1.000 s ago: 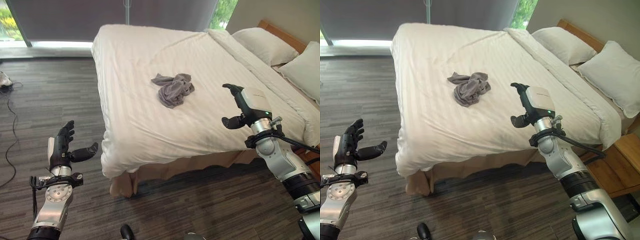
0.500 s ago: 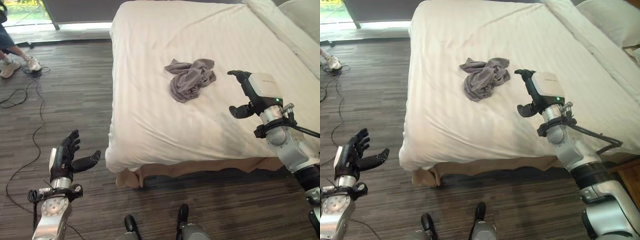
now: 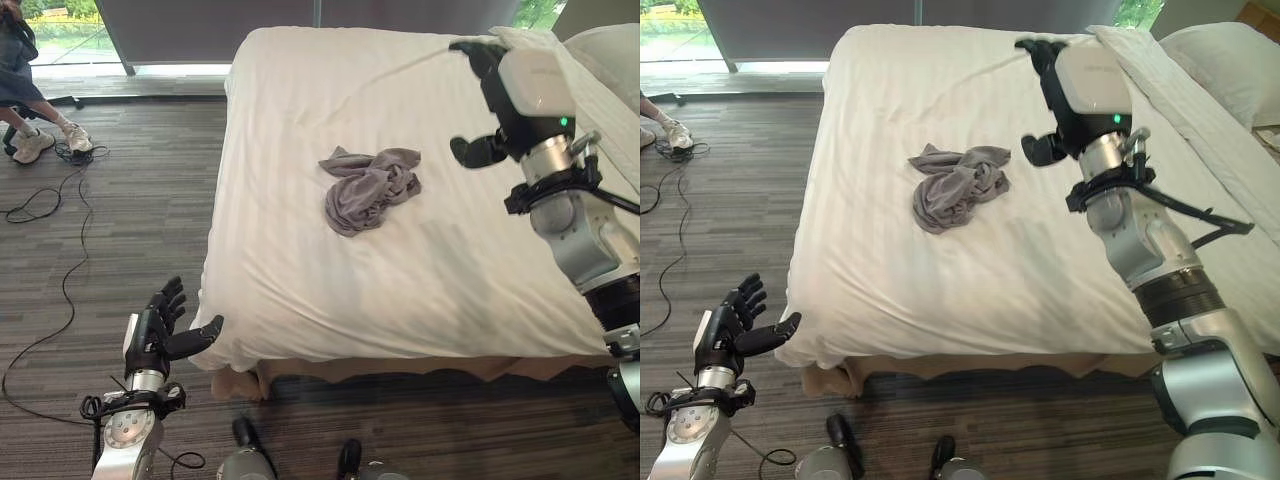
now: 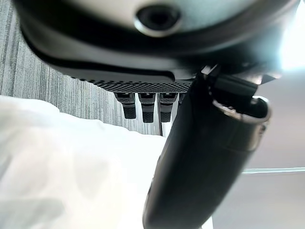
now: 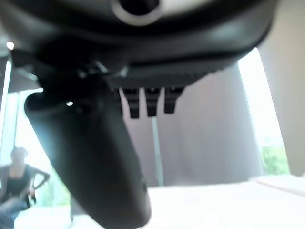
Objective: Pick up bed clothes into laundry basket.
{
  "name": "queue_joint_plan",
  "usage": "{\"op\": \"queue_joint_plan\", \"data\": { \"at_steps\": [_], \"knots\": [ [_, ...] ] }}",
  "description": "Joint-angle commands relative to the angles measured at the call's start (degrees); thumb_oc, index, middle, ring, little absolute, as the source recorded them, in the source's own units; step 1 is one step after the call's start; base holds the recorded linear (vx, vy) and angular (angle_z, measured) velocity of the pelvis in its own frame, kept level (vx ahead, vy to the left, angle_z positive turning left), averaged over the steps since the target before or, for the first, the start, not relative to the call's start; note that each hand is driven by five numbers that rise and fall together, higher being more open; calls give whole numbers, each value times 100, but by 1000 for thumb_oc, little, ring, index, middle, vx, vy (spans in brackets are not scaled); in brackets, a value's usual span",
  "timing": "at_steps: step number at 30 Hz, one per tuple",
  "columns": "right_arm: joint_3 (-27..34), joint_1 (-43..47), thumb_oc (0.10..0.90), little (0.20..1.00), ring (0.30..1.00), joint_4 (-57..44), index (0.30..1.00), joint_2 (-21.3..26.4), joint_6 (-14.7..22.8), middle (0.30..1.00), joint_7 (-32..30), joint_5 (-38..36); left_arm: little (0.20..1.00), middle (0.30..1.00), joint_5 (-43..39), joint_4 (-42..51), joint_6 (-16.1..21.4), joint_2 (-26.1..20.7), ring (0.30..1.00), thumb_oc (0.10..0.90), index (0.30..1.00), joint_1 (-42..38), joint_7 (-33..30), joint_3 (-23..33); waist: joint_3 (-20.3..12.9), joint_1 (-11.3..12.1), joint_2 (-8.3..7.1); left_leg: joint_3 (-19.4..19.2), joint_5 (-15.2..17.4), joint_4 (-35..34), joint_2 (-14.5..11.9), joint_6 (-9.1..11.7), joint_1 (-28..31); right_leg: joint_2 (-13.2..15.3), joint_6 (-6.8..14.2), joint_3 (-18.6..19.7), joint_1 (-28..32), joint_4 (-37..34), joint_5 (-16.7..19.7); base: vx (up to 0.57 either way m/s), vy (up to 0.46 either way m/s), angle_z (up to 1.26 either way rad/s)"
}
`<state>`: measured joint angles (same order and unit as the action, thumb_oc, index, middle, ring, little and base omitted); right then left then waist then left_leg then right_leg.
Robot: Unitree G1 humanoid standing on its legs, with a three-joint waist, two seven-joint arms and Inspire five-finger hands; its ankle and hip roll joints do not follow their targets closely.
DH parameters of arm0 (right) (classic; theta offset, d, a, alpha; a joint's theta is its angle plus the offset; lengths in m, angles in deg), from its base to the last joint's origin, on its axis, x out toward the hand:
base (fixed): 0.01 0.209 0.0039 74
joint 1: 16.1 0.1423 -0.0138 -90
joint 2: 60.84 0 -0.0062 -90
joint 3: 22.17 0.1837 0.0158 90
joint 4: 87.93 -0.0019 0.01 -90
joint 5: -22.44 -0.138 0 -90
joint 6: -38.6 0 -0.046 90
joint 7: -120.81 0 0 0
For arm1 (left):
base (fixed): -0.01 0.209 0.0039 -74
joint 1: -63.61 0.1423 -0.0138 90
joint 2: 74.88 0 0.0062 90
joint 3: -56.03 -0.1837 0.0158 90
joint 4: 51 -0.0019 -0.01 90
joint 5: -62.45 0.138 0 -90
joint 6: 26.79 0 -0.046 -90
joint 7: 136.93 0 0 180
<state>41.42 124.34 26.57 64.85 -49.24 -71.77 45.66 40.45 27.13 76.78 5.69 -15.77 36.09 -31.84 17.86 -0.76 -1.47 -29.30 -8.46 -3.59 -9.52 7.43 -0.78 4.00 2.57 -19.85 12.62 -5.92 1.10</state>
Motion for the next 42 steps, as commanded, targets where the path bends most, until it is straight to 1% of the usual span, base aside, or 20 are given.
{"op": "queue_joint_plan", "data": {
  "at_steps": [1,2,3,4,5,7,8,9,10,11,12,14,16,17,18,20,21,24,35,42],
  "knots": [
    [181,322,800,900,900,-124,900,-117,27,900,-236,14,900,900,153,758,538,-390,900,800,900,272,-157,344,-432,146,-201,88,462,399,37,-61,-76,230,174,283,10,92,-1070,178,65,-16],
    [188,305,800,900,900,-134,900,-121,24,900,-234,17,900,900,154,767,534,-393,900,800,900,286,-158,345,-425,149,-208,81,438,349,54,-63,-36,236,178,284,28,92,-1072,381,122,-10],
    [184,228,800,900,900,-25,900,-315,-7,900,-212,57,900,900,289,656,451,-373,900,800,900,267,-197,230,-521,137,-261,87,493,7,196,-202,234,236,190,257,190,92,-957,210,70,1],
    [186,226,800,900,900,-21,900,-318,-5,900,-214,58,900,900,291,651,454,-376,900,800,900,266,-200,228,-506,148,-268,75,480,-28,211,-206,271,245,197,264,207,92,-959,326,147,3],
    [62,440,800,900,900,65,900,-425,-33,900,-167,95,900,900,320,580,421,-433,900,800,900,198,-221,181,-472,131,-287,-61,637,-141,226,-332,505,362,282,229,-18,802,-883,135,122,-5],
    [10,634,800,900,900,252,900,-484,-71,900,-217,34,900,900,399,475,435,-488,900,800,900,102,-283,94,-276,56,-272,-111,761,-141,134,-333,661,562,448,290,-703,1841,-755,102,121,-27],
    [-5,716,800,900,900,419,900,-612,-97,900,-263,-6,900,900,436,388,437,-500,900,800,900,31,-317,30,-205,65,-259,-105,800,-141,111,-348,662,657,465,320,-990,2141,-733,40,46,-31],
    [-17,783,800,900,900,516,900,-682,-105,900,-292,-30,900,900,449,324,445,-494,900,800,900,-15,-343,-30,-172,78,-262,-93,831,-141,92,-343,671,756,459,304,-1146,2102,-717,11,14,-17],
    [-37,823,800,900,900,555,900,-689,-94,900,-306,-36,900,900,452,294,459,-491,900,800,900,-47,-351,-38,-187,84,-262,-101,836,-141,99,-346,644,765,461,319,-1193,2129,-726,90,-47,-10],
    [-64,893,800,900,900,666,900,-779,-101,900,-362,-83,900,900,443,187,474,-458,900,800,900,-159,-359,-179,-162,47,-303,-72,877,-141,77,-284,635,826,445,320,-1389,1598,-730,81,-86,-2],
    [-94,916,800,900,900,697,900,-794,-99,900,-375,-88,900,900,435,148,497,-448,900,800,900,-209,-367,-224,-174,6,-298,-110,809,-141,36,-280,571,758,400,329,-1489,1304,-573,157,-132,-3],
    [-157,978,800,900,900,781,900,-825,-117,900,-366,-97,900,900,399,34,498,-447,900,800,900,-270,-350,-312,-195,-64,-331,61,873,-141,50,-240,577,715,488,548,-1586,603,-351,168,-133,4],
    [-170,1003,800,900,900,902,900,-879,-137,900,-387,-95,900,900,410,-48,495,-448,900,800,900,-266,-362,-349,-193,-61,-323,119,901,-141,25,-223,586,740,526,620,-1643,452,-257,166,-59,40],
    [-501,945,800,900,900,213,900,-1056,-90,900,-77,-87,900,900,688,-439,147,-1323,900,800,900,-1829,-457,-380,-274,-449,-373,20,945,-141,86,-204,664,745,625,746,-1594,218,-152,275,-6,152],
    [-400,735,800,900,900,295,900,-1149,-176,900,-236,-176,900,900,912,-185,222,-1081,900,800,900,-1748,-637,-413,-352,-494,-380,47,990,-141,146,-214,692,771,639,776,-1524,122,-27,309,-39,143],
    [-359,745,800,900,900,385,900,-1129,-184,900,-280,-123,900,900,848,-116,252,-1026,900,800,900,-1729,-646,-345,-366,-460,-368,85,992,-141,156,-215,681,785,638,762,-1493,95,-7,135,-63,26],
    [-356,794,800,900,900,560,900,-1066,-216,900,-296,-31,900,900,759,6,256,-990,900,800,900,-1627,-593,-239,-377,-388,-325,135,987,-141,164,-204,652,811,633,668,-1446,92,-21,83,-89,-46],
    [-372,810,800,900,900,690,900,-1053,-239,900,-300,7,900,900,790,13,242,-955,900,800,900,-1712,-583,-307,-354,-390,-262,200,922,-141,141,-161,559,810,631,584,-1446,92,-30,70,-85,-14],
    [-427,878,800,900,900,732,900,-1031,-284,900,-323,76,900,900,726,-63,283,-950,900,800,900,-1925,-571,-429,-276,-406,-31,202,780,-141,39,-66,253,738,626,640,-1712,92,-47,33,-42,-1],
    [-470,946,800,900,900,813,900,-1126,-292,900,-358,67,900,900,519,-129,325,-871,900,800,900,-1914,-557,-404,-230,-390,57,152,729,-141,-15,-38,132,693,605,691,-1872,92,-68,9,-11,-1]
  ]
}}
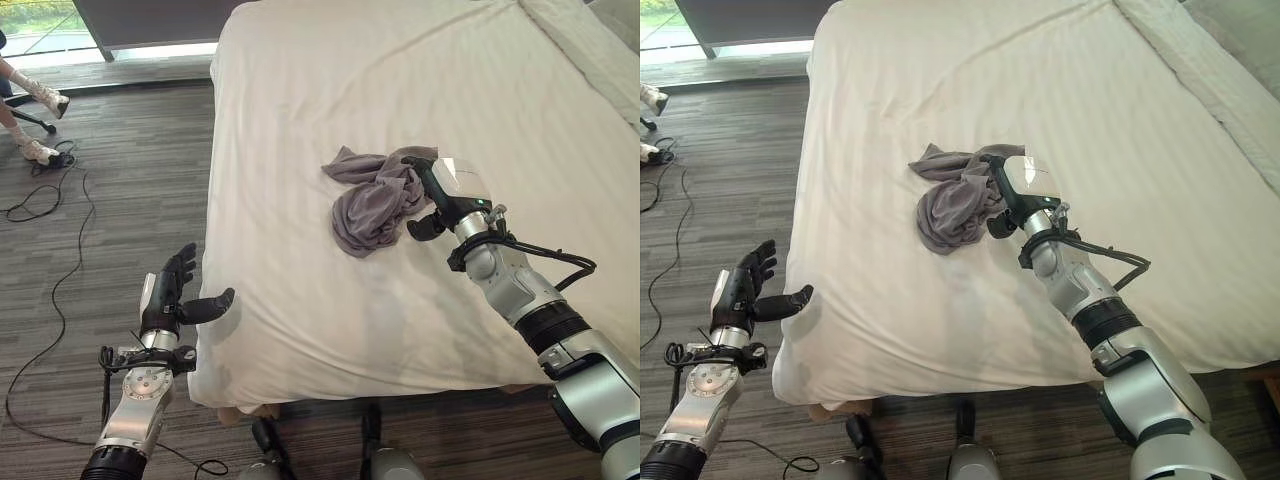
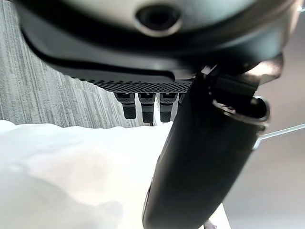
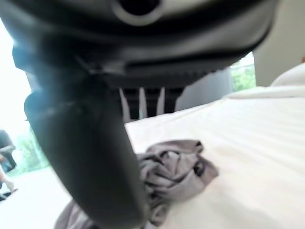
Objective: Pick up bed clothes into laundry basket.
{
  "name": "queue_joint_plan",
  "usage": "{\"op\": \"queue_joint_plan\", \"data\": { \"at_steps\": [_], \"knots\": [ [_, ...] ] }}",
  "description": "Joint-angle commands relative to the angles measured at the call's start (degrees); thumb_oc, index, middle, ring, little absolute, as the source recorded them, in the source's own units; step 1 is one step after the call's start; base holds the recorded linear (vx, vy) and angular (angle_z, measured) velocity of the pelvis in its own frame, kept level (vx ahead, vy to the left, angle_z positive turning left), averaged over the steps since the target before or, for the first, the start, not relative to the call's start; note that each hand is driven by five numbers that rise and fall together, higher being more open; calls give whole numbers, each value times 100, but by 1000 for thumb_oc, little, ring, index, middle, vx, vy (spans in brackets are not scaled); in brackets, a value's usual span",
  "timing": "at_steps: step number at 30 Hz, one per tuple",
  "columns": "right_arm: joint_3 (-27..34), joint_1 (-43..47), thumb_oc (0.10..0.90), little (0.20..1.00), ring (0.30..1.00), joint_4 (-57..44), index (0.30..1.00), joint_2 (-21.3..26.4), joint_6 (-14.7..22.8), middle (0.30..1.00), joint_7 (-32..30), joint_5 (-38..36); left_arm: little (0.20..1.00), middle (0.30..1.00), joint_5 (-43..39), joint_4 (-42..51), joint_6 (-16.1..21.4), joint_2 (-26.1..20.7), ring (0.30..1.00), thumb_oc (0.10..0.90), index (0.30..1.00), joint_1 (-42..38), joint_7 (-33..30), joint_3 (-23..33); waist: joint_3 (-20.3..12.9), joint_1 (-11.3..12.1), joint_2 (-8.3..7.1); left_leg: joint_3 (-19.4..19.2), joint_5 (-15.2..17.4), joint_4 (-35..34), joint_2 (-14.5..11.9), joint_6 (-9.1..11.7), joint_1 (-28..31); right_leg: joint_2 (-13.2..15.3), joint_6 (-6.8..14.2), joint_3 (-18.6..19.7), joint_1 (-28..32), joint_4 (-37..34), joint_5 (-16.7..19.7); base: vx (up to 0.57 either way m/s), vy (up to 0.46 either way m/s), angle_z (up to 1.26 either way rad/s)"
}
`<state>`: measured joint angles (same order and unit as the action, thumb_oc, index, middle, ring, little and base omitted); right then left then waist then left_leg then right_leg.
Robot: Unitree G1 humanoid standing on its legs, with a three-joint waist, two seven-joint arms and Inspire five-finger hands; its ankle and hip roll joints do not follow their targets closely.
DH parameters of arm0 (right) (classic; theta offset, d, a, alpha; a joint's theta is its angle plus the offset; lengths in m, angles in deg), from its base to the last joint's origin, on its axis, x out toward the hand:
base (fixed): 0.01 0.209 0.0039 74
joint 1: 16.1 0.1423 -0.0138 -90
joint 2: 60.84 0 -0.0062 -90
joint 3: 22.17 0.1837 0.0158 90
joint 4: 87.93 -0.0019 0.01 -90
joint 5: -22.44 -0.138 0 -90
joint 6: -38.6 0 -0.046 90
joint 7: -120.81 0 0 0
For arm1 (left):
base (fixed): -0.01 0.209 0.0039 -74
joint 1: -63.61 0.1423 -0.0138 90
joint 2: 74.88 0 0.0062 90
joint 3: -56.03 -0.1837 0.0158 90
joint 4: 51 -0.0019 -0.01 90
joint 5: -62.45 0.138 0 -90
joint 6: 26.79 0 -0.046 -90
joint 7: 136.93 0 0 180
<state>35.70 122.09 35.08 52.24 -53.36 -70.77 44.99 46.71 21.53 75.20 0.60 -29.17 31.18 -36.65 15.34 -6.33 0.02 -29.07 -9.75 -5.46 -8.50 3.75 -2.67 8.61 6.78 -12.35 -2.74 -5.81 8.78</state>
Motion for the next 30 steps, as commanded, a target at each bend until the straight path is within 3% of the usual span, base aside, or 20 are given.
{"op": "queue_joint_plan", "data": {
  "at_steps": [1,21,30],
  "knots": [
    [120,1129,800,900,900,-72,900,121,123,900,-459,150,900,900,-129,413,483,-341,900,800,900,-542,-47,89,20,166,-85,128,857,46,-118,331,326,228,179,-57,-335,81,-837,40,-19,-3],
    [-198,2028,800,900,900,-317,900,-36,160,900,-587,238,900,900,-268,179,553,-200,900,800,900,-694,54,-163,269,281,-76,238,731,46,-150,378,-142,167,125,68,-898,81,-690,5,-4,0],
    [-169,1942,800,900,900,-649,900,-61,155,900,-656,304,900,900,-200,-91,519,-86,900,800,900,-879,-107,-222,487,296,-61,303,653,46,-198,411,-404,142,118,88,-1135,81,-646,-8,-18,4]
  ]
}}
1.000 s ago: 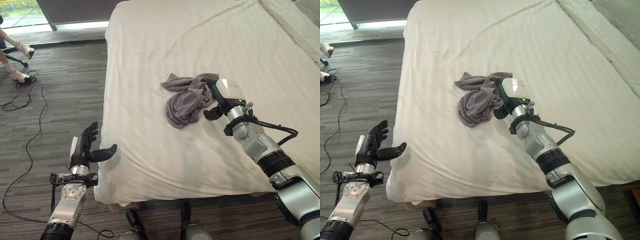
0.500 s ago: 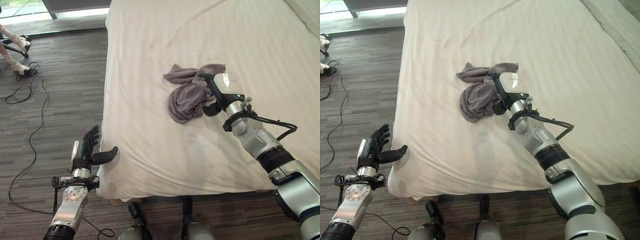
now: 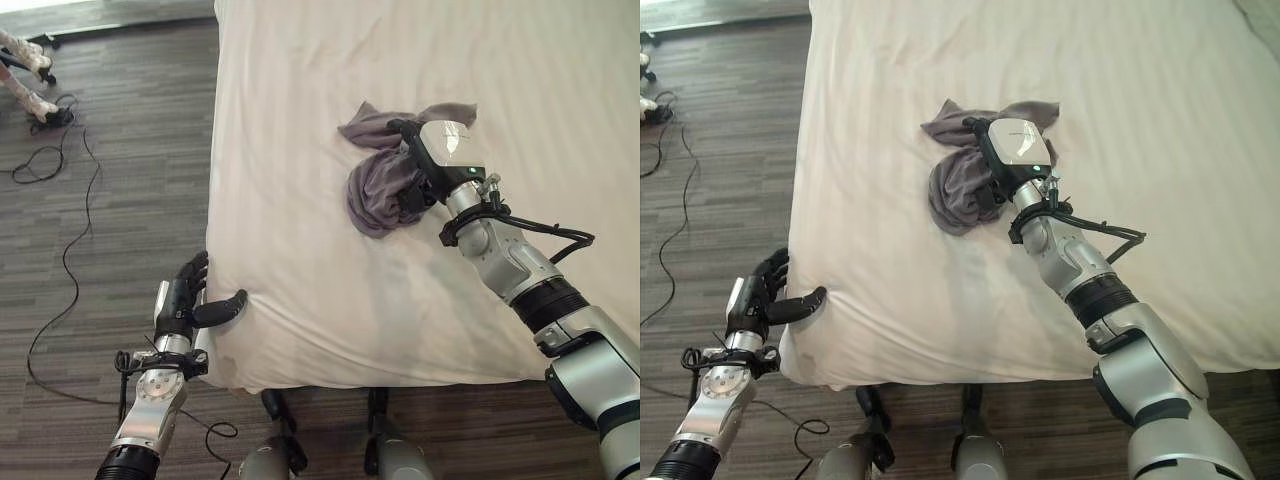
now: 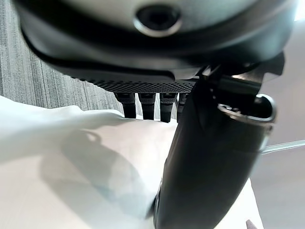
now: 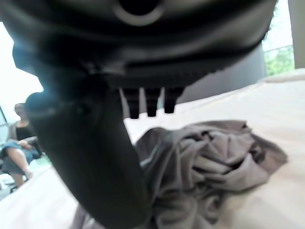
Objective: Pick up bed clothes into laundry basket.
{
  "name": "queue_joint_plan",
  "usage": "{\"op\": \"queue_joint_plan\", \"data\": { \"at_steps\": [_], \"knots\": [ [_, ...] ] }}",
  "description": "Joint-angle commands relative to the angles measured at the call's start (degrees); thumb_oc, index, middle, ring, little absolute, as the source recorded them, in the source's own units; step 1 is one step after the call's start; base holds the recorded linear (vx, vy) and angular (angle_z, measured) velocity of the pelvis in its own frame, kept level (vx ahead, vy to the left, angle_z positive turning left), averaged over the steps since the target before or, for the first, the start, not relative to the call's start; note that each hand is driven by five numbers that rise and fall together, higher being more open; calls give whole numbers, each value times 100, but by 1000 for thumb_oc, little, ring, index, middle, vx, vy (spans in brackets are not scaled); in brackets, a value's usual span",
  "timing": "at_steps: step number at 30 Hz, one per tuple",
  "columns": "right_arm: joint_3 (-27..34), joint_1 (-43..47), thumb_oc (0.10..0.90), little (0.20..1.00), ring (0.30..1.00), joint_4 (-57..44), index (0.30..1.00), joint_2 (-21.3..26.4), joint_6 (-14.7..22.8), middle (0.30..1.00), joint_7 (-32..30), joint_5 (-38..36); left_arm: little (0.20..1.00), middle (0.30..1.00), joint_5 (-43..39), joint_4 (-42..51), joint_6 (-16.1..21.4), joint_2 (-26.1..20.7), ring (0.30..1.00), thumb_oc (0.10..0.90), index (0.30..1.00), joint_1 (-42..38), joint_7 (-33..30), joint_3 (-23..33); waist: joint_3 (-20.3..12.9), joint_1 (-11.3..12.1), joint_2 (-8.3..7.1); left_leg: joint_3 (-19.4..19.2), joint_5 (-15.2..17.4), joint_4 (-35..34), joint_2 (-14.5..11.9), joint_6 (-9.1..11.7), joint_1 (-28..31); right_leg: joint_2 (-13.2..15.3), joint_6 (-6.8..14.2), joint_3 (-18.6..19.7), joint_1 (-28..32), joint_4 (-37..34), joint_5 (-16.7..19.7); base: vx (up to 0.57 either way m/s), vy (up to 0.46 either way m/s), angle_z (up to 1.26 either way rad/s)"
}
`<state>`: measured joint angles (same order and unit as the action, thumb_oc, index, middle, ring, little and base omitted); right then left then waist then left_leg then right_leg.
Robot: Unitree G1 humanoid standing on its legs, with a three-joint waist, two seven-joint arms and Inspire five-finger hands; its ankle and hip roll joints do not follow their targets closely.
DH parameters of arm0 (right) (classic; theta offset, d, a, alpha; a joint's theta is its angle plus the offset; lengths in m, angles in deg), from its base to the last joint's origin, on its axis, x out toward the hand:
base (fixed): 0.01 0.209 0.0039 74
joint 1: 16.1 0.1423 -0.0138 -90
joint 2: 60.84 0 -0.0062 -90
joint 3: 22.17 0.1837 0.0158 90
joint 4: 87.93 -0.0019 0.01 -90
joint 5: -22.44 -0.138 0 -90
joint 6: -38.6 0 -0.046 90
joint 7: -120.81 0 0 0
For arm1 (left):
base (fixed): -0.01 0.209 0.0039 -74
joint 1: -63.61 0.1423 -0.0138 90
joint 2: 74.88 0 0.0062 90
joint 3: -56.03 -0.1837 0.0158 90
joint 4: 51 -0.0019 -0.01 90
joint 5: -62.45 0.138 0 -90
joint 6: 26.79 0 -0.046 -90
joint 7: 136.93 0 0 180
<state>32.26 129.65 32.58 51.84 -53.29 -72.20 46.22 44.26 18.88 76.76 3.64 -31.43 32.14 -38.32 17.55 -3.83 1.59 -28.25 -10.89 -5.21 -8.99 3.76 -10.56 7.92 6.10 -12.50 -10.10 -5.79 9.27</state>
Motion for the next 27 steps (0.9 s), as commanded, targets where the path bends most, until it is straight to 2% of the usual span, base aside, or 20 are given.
{"op": "queue_joint_plan", "data": {
  "at_steps": [1,10,11,16,17,20,21,26,27],
  "knots": [
    [175,1165,800,900,900,-384,900,-32,138,900,-519,195,900,900,62,142,366,-383,900,800,900,-677,-229,-61,310,54,-204,227,754,21,-153,418,347,205,188,107,-446,79,-683,-28,-18,11],
    [187,1020,800,900,900,-360,900,-214,62,900,-570,327,900,900,80,-25,353,-253,900,800,900,-826,-311,-147,466,63,-77,243,659,21,-225,469,127,179,191,129,-658,79,-653,-7,-10,2],
    [172,987,400,300,300,-336,300,-242,69,300,-543,327,900,900,81,-69,350,-232,900,800,900,-853,-309,-175,466,48,-65,249,650,21,-231,473,122,178,189,124,-663,79,-652,0,0,0],
    [80,995,400,300,300,-288,300,-312,71,300,-373,219,900,900,91,-155,330,-253,900,800,900,-892,-286,-230,418,-11,-58,239,661,21,-252,486,239,156,171,120,-548,79,-684,-1,-2,1],
    [341,362,400,300,300,-305,300,87,198,300,-387,-83,900,900,194,-98,320,-206,900,800,900,-848,-221,-280,410,-129,-94,192,679,21,-256,481,363,140,173,141,-462,79,-688,-4,-2,7],
    [387,30,400,300,300,-525,300,305,287,300,-310,-76,900,900,258,-62,263,-217,900,800,900,-795,-133,-317,339,-197,-133,179,720,21,-250,470,504,129,173,161,-327,79,-712,25,-16,15],
    [547,-290,400,300,300,-731,300,545,359,300,-318,-170,900,900,184,1,254,-211,900,800,900,-709,-34,-278,221,-273,-160,178,773,21,-233,452,665,119,168,198,-188,79,-742,55,-20,0],
    [850,-645,400,300,300,-994,300,791,443,300,-404,-310,900,900,107,183,239,-165,900,800,900,-429,16,-244,32,-331,-221,220,926,21,-186,406,1002,107,173,271,141,79,-841,23,-3,-6],
    [1024,-793,400,300,300,-1332,300,830,502,300,-527,-417,900,900,64,273,235,-141,900,800,900,-367,-94,-208,-50,-292,-316,720,1024,21,-25,332,1130,-1,155,475,257,79,-960,44,7,-24]
  ]
}}
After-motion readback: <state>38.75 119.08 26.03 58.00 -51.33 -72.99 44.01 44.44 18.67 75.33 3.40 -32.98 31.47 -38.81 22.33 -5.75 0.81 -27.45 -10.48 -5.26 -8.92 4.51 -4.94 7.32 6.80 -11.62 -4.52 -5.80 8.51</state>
